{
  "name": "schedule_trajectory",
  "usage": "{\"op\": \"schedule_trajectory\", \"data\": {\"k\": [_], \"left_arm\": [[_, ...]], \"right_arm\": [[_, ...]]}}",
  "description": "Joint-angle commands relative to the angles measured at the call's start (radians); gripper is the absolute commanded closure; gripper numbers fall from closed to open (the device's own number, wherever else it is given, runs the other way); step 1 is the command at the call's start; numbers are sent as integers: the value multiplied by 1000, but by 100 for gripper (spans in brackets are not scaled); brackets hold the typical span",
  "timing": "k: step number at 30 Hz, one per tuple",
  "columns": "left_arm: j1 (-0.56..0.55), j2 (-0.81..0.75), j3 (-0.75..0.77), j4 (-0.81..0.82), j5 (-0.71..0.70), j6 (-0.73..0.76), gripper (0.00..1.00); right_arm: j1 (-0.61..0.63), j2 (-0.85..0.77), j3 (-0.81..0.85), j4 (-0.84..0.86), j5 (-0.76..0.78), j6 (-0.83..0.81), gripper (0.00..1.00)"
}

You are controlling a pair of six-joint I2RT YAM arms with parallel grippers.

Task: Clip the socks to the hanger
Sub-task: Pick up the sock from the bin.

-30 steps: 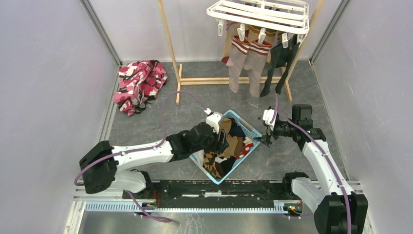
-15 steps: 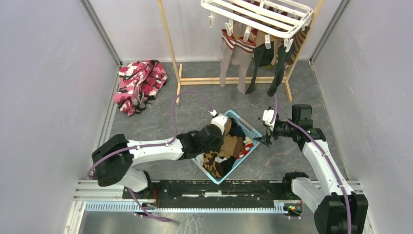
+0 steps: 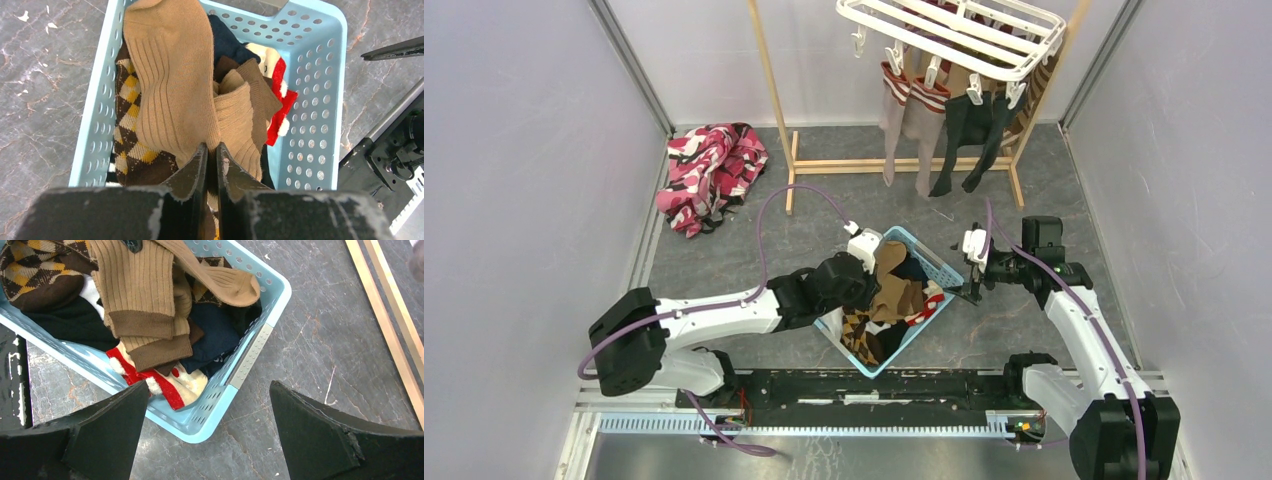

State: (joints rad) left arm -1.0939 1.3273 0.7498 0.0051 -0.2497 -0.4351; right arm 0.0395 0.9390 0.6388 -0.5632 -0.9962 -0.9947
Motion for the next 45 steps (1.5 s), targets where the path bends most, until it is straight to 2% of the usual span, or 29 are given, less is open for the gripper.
{"op": "schedule_trajectory", "data": {"k": [1,5,8,13,16,20,24,29,33,40,42,45], "left_arm": [[18,-25,-29,57,66,21,90],[40,-103,-104,155,158,-22,92],[92,-194,-186,283,267,-110,93],[202,-290,-358,644,428,-346,95],[230,-261,-411,811,486,-445,95],[232,-170,-407,911,533,-487,95],[244,-95,-397,1023,587,-547,96],[266,-51,-387,1054,623,-577,95],[287,-15,-406,1112,649,-631,95],[295,43,-423,1155,645,-683,95],[295,58,-424,1171,644,-691,95],[295,79,-426,1181,640,-695,95]], "right_arm": [[8,6,13,-25,-38,-38,2],[20,4,16,-67,-72,-99,2],[55,3,14,-121,-116,-191,2],[152,12,-3,-90,-99,-194,2],[223,25,-6,-55,-76,-165,2],[285,41,5,-48,-92,-148,5],[325,9,-35,86,21,-33,5],[326,13,-5,60,-21,-37,10],[326,-17,8,94,12,16,12],[326,-9,40,77,-41,40,42],[326,-2,43,77,-46,47,53],[326,1,53,72,-54,57,74]]}}
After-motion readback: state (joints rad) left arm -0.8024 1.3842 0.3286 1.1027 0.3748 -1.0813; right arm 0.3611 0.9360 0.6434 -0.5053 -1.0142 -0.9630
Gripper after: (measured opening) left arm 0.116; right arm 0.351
